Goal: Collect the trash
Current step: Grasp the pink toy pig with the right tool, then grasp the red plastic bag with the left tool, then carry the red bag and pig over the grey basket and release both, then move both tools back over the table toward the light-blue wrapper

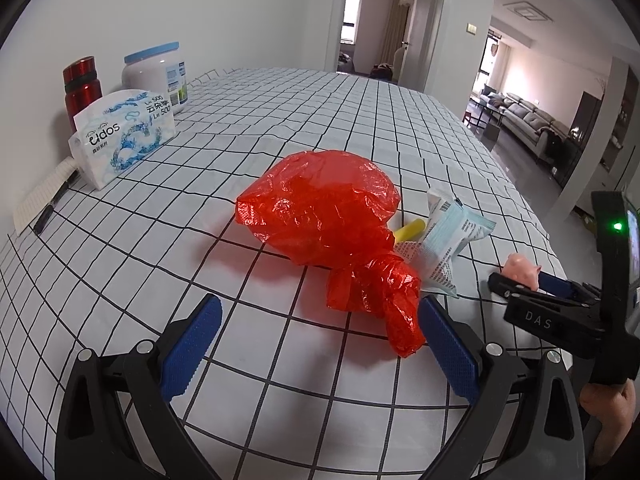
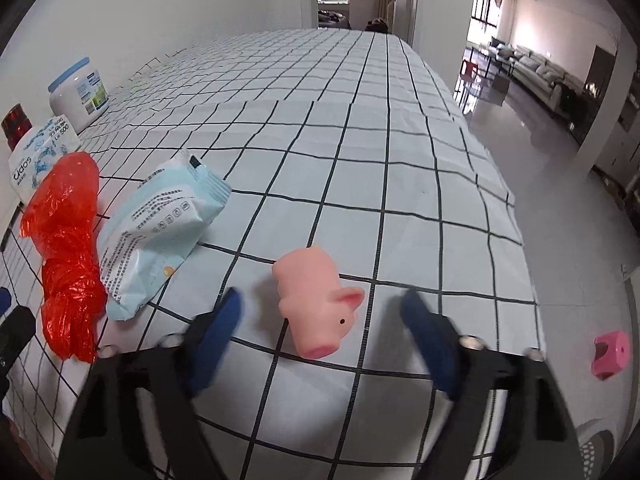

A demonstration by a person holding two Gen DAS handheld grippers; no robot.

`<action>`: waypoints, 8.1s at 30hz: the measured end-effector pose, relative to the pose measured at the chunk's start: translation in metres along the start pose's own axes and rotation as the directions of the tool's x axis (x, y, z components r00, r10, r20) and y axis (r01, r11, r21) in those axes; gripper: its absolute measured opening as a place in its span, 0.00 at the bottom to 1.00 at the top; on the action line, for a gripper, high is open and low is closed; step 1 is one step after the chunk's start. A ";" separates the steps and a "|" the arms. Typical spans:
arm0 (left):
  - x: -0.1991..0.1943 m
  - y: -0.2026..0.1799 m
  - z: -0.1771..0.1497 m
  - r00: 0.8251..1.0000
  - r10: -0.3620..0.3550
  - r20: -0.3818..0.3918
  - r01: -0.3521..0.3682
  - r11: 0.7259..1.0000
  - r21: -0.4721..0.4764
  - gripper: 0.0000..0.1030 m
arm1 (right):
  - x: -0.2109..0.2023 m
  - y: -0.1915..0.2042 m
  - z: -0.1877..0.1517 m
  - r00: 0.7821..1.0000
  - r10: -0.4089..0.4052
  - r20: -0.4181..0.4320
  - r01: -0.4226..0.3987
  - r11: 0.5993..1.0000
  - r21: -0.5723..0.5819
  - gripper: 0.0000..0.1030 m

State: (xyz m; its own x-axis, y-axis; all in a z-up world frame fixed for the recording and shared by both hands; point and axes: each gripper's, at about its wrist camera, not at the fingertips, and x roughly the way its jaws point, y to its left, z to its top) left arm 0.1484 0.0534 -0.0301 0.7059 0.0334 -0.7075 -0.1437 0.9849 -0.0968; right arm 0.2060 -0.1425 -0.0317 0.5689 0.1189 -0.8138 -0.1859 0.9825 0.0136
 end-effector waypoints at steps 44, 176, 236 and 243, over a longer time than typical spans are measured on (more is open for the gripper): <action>0.048 -0.019 0.013 0.992 0.085 -0.093 -0.084 0.996 0.014 0.92 | -0.039 -0.012 -0.044 0.973 0.210 0.090 -0.219 0.971 0.099 0.30; -0.102 -0.217 -0.130 0.906 -0.383 -0.180 0.422 0.785 0.454 0.69 | -0.212 -0.167 -0.266 0.967 -0.180 0.182 0.069 0.868 0.491 0.59; 0.026 0.070 0.051 0.998 -0.055 0.028 0.050 0.986 0.160 0.88 | -0.006 0.079 0.017 0.995 0.074 0.072 -0.092 0.951 0.294 0.50; 0.027 0.058 0.046 0.997 -0.082 0.016 0.077 0.979 0.191 0.88 | -0.032 0.054 0.001 0.985 0.095 0.147 -0.137 0.940 0.312 0.40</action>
State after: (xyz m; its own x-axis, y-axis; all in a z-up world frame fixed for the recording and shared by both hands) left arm 0.1910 0.1196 -0.0224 0.7266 -0.0443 -0.6857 0.0460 0.9988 -0.0158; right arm 0.1785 -0.0929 -0.0039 0.6601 0.2313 -0.7147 -0.0030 0.9522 0.3055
